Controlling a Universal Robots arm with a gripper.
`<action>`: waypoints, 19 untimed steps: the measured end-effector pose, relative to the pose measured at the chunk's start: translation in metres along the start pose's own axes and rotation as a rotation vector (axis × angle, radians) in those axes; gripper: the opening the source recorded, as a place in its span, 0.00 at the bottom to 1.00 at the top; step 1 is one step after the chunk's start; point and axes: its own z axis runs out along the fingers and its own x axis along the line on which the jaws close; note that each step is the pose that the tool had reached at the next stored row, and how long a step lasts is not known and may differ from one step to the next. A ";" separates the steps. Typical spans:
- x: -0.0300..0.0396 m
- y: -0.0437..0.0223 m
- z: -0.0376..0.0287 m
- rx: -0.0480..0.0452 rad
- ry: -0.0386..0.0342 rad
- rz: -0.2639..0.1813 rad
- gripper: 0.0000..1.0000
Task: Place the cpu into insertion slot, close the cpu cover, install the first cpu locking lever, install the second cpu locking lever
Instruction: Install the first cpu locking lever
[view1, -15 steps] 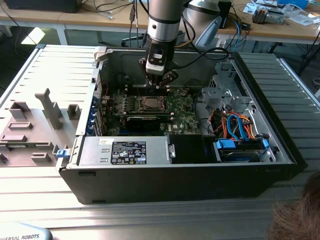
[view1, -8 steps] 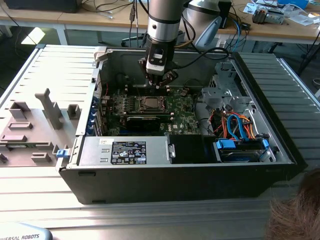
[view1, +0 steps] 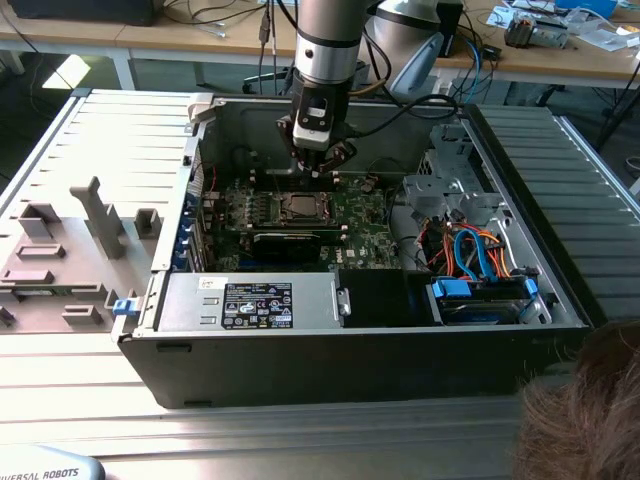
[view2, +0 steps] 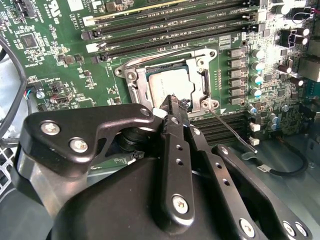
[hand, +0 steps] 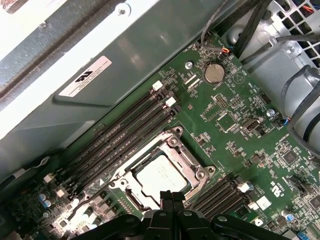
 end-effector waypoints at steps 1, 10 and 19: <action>0.0000 0.0000 0.0000 0.0000 -0.0001 -0.001 0.11; 0.0000 0.0000 0.0000 0.0002 -0.0006 -0.009 0.11; -0.0011 -0.0014 0.0001 -0.0041 0.0027 -0.013 0.11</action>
